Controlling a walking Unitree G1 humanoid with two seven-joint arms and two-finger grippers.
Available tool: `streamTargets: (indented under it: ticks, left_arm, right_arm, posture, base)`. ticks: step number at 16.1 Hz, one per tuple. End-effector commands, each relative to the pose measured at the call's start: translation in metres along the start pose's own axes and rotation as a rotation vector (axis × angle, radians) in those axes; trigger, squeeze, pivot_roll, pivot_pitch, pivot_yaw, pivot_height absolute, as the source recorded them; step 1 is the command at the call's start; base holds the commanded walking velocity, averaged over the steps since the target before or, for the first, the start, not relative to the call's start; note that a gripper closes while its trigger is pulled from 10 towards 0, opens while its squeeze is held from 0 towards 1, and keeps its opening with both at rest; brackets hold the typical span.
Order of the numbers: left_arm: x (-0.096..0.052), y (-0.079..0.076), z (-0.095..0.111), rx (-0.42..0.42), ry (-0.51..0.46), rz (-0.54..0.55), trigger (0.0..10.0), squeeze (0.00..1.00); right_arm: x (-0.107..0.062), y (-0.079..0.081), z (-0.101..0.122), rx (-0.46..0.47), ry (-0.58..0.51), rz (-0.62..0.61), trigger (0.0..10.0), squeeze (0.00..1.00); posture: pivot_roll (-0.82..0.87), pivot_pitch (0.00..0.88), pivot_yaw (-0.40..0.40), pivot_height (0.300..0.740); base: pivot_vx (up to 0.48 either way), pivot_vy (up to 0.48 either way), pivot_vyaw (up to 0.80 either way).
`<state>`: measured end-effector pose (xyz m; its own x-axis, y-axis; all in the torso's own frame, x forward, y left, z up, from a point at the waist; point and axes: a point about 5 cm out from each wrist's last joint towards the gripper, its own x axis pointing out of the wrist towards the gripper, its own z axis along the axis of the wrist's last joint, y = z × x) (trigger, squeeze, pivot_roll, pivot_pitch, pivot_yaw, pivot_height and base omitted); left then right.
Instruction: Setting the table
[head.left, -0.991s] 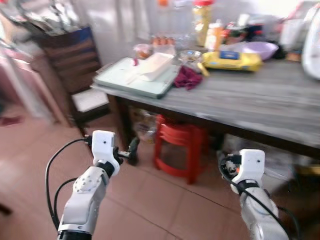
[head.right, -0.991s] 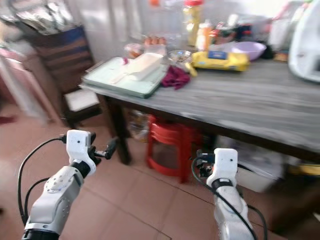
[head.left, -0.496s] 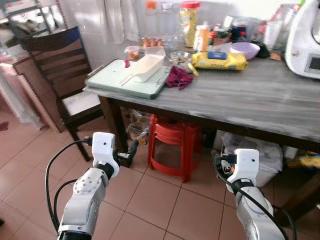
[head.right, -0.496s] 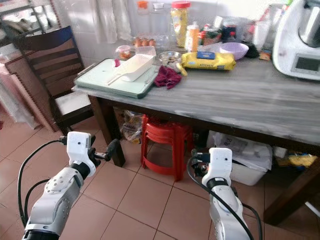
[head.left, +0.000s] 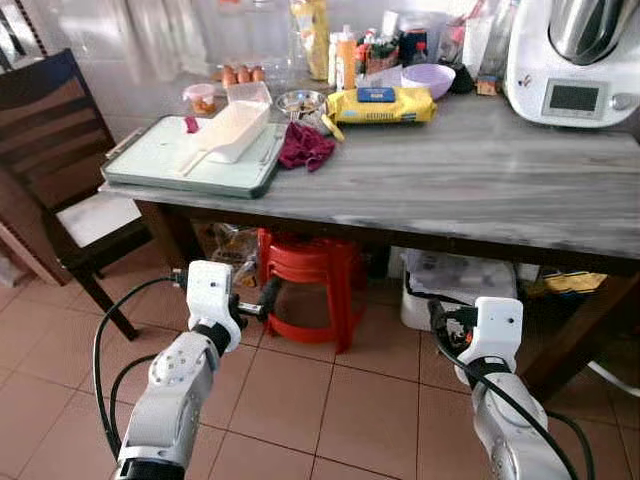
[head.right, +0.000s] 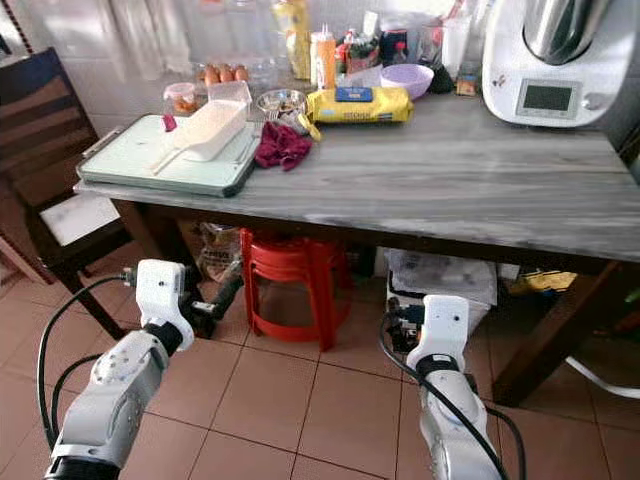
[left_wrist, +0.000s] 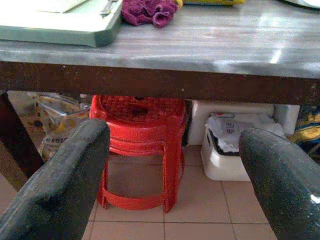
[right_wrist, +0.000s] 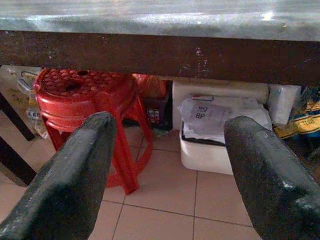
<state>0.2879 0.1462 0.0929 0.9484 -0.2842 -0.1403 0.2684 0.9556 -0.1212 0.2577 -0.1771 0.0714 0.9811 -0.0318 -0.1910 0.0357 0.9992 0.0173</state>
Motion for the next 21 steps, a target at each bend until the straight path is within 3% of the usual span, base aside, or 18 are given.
streamTargets:
  ticks: [1,9,21]
  left_arm:
    - [0.0002,0.0018,0.0056,0.015,-0.013,0.014,10.0,0.0]
    - [-0.0001,0.0048,-0.0001,0.08,0.022,0.06,10.0,0.0]
    - [0.0019,0.0055,0.0001,0.082,0.029,0.079,10.0,0.0]
  right_arm:
    - [0.0006,0.0037,-0.0006,0.001,0.006,0.012,10.0,0.0]
    - [0.0006,0.0062,0.003,0.012,-0.015,0.034,10.0,0.0]
    - [0.0012,0.0033,0.0031,-0.001,-0.017,0.024,10.0,0.0]
  posture:
    - [-0.12,0.014,0.073,0.74]
    - [-0.11,0.008,0.066,0.74]
    - [-0.12,0.001,0.068,0.74]
  base:
    - [0.0,0.0,-0.79]
    - [0.0,0.0,0.0]
    - [-0.303,0.0,0.0]
